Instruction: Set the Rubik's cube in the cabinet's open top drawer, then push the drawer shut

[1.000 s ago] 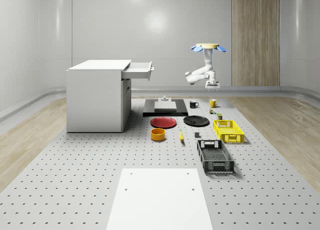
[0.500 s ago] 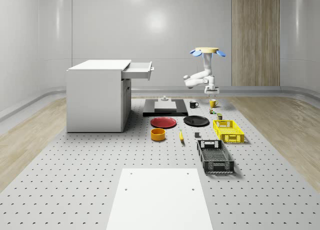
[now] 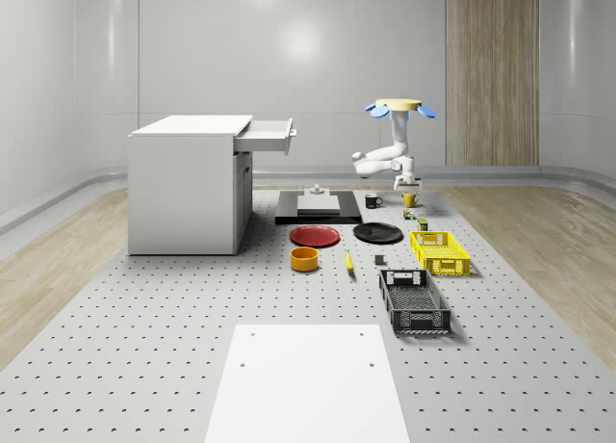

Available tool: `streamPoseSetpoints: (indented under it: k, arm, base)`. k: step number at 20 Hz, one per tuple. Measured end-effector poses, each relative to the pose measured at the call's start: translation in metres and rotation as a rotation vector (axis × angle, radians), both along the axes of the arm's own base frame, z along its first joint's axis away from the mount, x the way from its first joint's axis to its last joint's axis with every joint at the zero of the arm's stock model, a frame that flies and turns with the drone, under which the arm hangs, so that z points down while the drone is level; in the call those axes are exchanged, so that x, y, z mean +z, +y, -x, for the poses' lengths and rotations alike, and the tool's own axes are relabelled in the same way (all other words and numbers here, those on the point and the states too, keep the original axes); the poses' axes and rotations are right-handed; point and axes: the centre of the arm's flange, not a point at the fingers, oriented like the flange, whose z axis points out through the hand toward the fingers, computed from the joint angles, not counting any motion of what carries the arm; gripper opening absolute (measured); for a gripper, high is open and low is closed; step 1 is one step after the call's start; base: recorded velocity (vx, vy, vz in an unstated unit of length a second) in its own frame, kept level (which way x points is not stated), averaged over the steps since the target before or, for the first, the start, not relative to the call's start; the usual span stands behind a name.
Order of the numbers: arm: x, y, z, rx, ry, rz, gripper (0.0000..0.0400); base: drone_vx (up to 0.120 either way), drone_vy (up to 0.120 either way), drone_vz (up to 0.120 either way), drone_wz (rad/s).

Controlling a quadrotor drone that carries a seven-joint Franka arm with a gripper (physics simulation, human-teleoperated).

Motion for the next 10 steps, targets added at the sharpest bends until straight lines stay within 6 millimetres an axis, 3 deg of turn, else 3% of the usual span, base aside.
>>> streamPoseSetpoints:
  k: [6,10]
  arm:
    - [0.016,0.000,0.000,0.000,0.000,0.000,0.0400]
    - [0.031,0.000,0.000,0.000,0.000,0.000,0.0400]
  base:
    - [0.000,0.000,0.000,0.000]
    - [0.000,0.000,-0.120,0.000]
